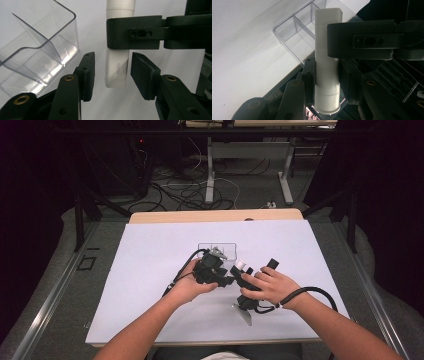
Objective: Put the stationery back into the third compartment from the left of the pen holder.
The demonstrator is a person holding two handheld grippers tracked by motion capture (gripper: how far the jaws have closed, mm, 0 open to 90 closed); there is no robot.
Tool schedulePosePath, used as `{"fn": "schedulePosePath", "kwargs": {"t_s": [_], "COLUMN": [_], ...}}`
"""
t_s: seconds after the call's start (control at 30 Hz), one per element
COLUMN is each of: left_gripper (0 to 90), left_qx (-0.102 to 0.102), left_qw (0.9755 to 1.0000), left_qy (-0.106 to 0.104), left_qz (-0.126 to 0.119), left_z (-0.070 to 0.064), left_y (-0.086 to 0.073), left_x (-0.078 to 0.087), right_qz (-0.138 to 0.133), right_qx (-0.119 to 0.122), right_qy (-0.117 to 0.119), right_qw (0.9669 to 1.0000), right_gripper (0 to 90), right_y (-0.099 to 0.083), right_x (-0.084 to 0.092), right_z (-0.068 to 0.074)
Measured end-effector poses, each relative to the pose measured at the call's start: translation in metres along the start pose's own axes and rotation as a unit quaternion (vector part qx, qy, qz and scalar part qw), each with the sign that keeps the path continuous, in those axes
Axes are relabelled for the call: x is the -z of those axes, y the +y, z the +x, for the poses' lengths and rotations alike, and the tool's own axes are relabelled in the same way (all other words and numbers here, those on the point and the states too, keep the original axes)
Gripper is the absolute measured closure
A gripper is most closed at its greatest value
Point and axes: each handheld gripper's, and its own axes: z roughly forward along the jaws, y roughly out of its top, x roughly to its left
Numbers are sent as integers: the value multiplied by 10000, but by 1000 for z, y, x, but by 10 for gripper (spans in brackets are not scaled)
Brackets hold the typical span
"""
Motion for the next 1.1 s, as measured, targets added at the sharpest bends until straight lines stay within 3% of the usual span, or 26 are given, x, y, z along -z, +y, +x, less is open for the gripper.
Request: {"fn": "schedulePosePath", "kwargs": {"t_s": [0.5, 0.67, 0.77, 0.97, 1.1], "left_gripper": [691, 702, 709, 711, 711], "left_qx": [61, 36, -60, -61, 2], "left_qw": [9993, 9993, 9990, 9991, 9987], "left_qy": [202, 263, 373, 378, 507], "left_qz": [297, 272, 251, 168, 69], "left_z": [-4, -6, -8, -9, -5], "left_y": [5, 5, 5, 5, 5], "left_x": [-9, -10, -10, -8, -7], "right_qz": [35, 36, 54, 95, -20], "right_qx": [-13, 30, -77, -27, -177], "right_qy": [66, 117, 107, 71, -135], "right_qw": [10000, 9999, 9999, 9999, 9997], "right_gripper": [674, 674, 673, 664, 622], "right_y": [4, 4, 4, 4, 2], "right_x": [0, -1, -1, 0, 0], "right_z": [-5, -6, -4, -6, -6]}}
